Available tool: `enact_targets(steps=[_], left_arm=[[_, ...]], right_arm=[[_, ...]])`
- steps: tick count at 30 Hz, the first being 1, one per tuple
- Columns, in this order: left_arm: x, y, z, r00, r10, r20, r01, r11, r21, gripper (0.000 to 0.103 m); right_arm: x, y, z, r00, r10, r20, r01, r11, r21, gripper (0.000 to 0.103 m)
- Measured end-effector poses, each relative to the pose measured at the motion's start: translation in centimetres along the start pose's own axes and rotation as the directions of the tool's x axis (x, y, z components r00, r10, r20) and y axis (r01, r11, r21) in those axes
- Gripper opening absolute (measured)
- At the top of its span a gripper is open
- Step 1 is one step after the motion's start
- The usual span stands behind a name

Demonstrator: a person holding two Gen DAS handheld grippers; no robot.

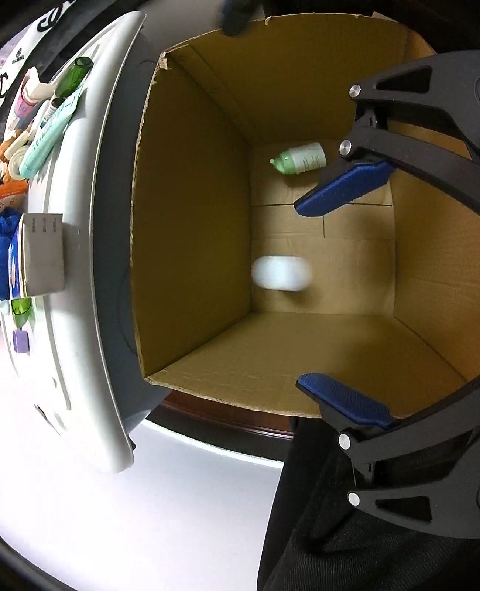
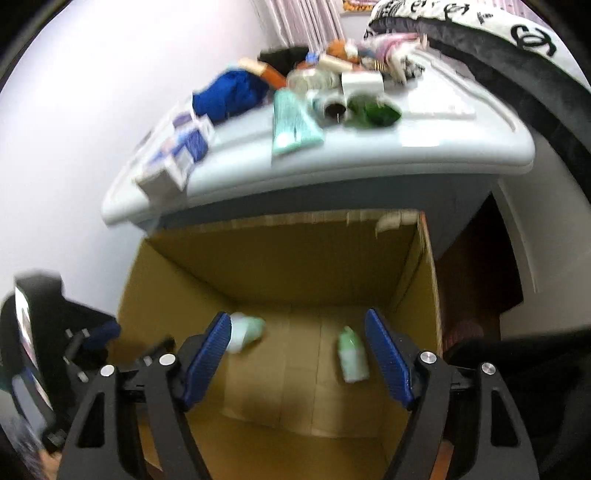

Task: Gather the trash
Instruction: 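Carry both green pump bottles over the cardboard box and open both tools, then grasp the teal tube with the right tool while the left tool grasps the blue nasal spray box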

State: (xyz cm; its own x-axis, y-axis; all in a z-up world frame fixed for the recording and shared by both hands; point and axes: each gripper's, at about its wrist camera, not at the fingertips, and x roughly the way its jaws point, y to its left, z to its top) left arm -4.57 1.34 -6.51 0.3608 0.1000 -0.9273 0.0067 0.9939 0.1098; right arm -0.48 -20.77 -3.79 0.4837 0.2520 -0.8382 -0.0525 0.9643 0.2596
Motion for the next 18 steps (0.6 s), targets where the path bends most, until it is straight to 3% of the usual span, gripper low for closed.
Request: enact_targets(steps=[5, 9, 14, 17, 18], left_arm=[[-0.4, -0.6, 0.2, 1.0, -0.03, 0.005, 0.03, 0.999, -0.027, 0.085], [0.4, -0.6, 0.3, 0.999, -0.05, -0.022, 0.049, 0.998, -0.047, 0.085], [1.5, 0.7, 0.7, 0.993, -0.105, -0.061, 0.098, 0.99, -0.1, 0.085], [1.1, 1.0, 1.0, 0.995, -0.099, -0.025, 0.096, 0.99, -0.1, 0.085], [0.8, 0.9, 1.0, 0.996, -0.092, -0.011, 0.09, 0.992, -0.092, 0.085]], right_arm=[[-0.5, 0.7, 6.4, 0.997, -0.029, 0.077, 0.035, 0.997, -0.07, 0.071], [3.1, 1.5, 12.2, 0.999, -0.043, 0.03, 0.045, 0.995, -0.092, 0.069], [8.6, 2.2, 16.3, 0.993, -0.099, -0.056, 0.091, 0.988, -0.125, 0.06], [10.4, 3.5, 17.0, 0.984, -0.177, 0.009, 0.175, 0.961, -0.213, 0.063], [10.7, 3.4, 17.1, 0.986, -0.167, 0.012, 0.166, 0.966, -0.2, 0.049]])
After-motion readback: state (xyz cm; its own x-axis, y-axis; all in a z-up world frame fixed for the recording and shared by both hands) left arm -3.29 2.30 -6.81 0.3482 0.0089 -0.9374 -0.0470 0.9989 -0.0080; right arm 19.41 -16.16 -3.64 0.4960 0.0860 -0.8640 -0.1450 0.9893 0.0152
